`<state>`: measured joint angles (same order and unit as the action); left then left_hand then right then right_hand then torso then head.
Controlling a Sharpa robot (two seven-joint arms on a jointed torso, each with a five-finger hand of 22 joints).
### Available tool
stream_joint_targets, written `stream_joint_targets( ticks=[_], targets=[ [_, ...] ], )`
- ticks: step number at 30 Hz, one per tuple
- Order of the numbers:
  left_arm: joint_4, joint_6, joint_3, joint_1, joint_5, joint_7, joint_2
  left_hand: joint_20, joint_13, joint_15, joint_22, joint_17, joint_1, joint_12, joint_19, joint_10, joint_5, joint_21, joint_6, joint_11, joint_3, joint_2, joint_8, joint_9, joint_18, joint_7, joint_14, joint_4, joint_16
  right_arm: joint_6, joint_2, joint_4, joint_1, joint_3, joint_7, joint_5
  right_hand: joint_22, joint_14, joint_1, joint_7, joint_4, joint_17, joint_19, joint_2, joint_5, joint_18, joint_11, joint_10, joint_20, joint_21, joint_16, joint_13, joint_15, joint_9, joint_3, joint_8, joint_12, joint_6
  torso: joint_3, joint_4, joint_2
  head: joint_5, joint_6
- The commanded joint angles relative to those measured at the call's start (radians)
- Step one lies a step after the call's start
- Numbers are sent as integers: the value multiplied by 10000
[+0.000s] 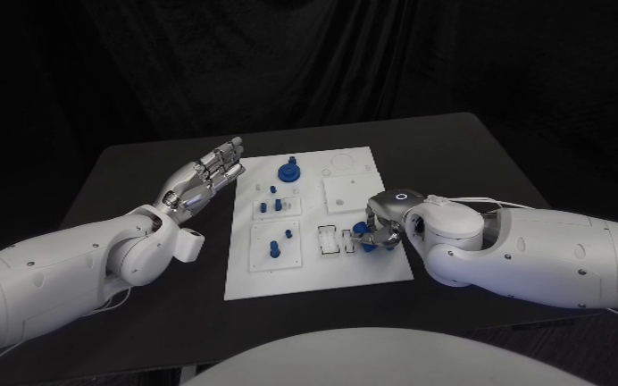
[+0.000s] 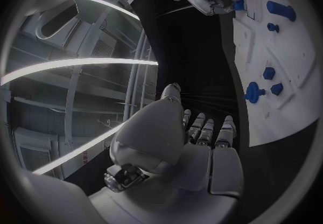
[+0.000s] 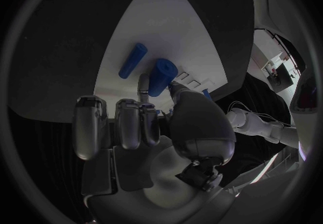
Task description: Assemble the parts on the task board
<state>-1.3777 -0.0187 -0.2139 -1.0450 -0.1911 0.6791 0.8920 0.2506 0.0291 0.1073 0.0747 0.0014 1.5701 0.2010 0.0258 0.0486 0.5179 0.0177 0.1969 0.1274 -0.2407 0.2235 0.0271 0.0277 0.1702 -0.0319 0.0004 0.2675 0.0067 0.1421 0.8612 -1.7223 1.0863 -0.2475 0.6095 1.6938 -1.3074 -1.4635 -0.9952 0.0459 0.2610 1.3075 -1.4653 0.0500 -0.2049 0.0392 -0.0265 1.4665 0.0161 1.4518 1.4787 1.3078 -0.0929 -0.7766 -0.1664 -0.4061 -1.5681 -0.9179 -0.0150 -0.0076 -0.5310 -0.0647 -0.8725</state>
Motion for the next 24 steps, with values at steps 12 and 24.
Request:
stream_joint_targets(
  ticks=[12, 24],
  targets=[
    [-19, 182, 11, 72, -4, 780, 21, 91, 14, 103, 31, -14, 102, 57, 38, -5, 33, 52, 75, 88, 41, 10, 87, 26, 101, 139, -4, 14, -67, -407, -280, 319, -217, -1, -315, 62, -2184, -659, -425, 258, -296, 255, -485, 13, -829, -53, 238, 1043, 223, -115, -55, 2630, 231, 484, -59, 818, -27, 187, 0, -10, 2, 87, -2],
    [-25, 202, 11, 99, -4, 751, 62, 99, 16, 114, 35, -14, 97, 73, 42, 2, 37, 55, 93, 104, 42, 10, 93, 29, 101, 169, -4, 20, -67, 857, -129, 293, -254, 0, -842, -543, -2241, -701, -1303, 68, -1121, 466, -555, -177, -3002, -90, 81, 1043, 153, 51, 59, 2630, 118, 379, -846, 807, -27, -379, -2, -3, -4, 177, -2]
  ],
)
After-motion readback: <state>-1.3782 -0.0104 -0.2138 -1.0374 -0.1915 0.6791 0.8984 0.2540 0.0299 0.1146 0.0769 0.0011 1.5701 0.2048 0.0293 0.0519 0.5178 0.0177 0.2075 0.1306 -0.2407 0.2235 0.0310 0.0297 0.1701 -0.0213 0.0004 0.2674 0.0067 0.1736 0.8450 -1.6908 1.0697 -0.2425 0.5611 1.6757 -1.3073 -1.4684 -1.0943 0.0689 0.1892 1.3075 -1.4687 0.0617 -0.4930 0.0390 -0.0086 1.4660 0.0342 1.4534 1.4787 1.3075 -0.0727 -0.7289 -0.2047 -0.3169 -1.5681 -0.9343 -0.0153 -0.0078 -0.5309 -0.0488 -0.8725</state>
